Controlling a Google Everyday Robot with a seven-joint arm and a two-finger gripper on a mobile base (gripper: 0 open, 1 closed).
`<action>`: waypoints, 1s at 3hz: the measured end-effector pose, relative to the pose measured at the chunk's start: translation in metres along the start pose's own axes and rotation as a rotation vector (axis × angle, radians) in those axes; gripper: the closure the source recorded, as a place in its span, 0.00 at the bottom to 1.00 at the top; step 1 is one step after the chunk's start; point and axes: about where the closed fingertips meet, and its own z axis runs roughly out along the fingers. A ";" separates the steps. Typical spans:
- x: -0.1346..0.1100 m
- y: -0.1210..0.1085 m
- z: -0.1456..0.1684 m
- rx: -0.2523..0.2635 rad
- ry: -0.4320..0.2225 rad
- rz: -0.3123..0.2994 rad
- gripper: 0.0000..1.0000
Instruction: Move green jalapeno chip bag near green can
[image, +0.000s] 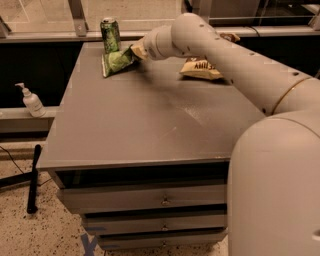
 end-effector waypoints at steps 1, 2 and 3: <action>0.007 0.004 0.002 -0.020 0.013 0.010 0.15; 0.012 0.010 0.000 -0.049 0.014 0.020 0.00; 0.014 0.018 -0.018 -0.085 0.002 0.019 0.00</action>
Offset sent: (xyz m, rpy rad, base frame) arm -0.0153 -0.0056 -0.0148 0.0161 0.0654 0.0502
